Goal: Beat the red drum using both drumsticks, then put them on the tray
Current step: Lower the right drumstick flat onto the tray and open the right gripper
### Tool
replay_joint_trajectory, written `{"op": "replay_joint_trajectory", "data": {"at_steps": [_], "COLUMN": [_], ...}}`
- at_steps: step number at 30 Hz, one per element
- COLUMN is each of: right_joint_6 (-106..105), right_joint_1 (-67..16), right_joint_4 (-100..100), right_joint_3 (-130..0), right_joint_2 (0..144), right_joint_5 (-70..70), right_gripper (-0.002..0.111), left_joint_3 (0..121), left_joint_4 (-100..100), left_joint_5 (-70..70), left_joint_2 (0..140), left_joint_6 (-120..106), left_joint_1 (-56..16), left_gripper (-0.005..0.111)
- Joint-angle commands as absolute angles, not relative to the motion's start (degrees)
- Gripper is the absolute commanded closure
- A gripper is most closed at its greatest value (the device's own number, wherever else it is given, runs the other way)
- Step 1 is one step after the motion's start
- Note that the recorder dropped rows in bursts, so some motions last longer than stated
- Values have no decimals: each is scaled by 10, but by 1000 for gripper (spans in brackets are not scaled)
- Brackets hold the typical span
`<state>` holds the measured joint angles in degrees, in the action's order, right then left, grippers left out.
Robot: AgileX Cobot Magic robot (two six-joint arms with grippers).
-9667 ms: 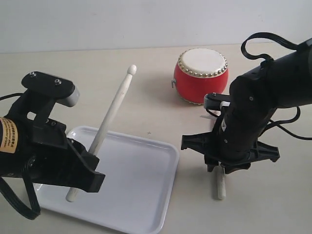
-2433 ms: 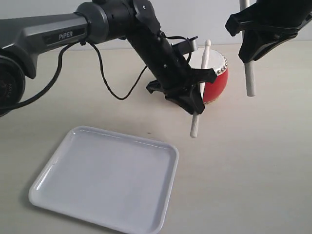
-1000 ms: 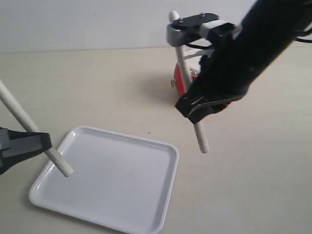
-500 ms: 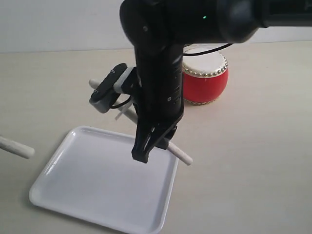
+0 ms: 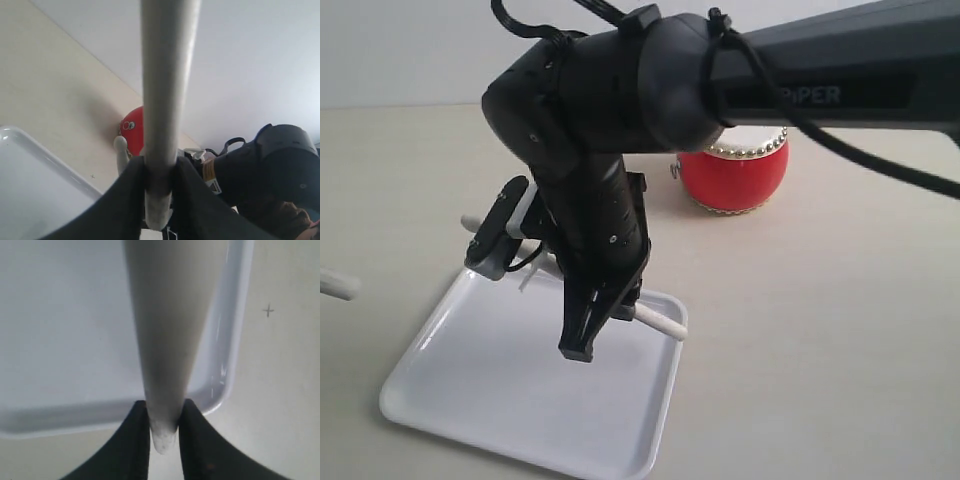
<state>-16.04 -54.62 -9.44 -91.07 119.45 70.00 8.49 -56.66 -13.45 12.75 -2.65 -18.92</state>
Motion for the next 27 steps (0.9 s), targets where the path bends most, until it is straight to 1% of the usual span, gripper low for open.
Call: {"op": "replay_joint_trajectory", "data": {"at_steps": [1,16,17,20,22,25,27], "right_joint_6": [-168,-204,-204,-204,-204,-203,-203], "right_joint_1": [-547,-547,-547,-547,-547,-547,-547], "right_joint_4": [-94,-106,-106,-105,-102,-99,-99], "right_joint_3": [-949,-963,-963,-963,-963,-963,-963], "right_joint_2": [1218,1261,1261,1261,1261,1261,1261], "right_joint_5": [700,690,690,690,690,689,689], "right_gripper": [108,108,107,96,92,89,89], "left_joint_3": [82,82,82,82,82,82,82], "left_joint_4": [-558,-560,-561,-561,-561,-561,-561], "left_joint_5": [-139,-136,-136,-132,-131,-131,-131], "left_joint_2": [125,125,125,125,125,125,125], "left_joint_6": [-26,-26,-26,-26,-26,-26,-26], "left_joint_1": [-188,-188,-188,-188,-188,-188,-188], "left_gripper": [107,107,107,107,107,107,107]}}
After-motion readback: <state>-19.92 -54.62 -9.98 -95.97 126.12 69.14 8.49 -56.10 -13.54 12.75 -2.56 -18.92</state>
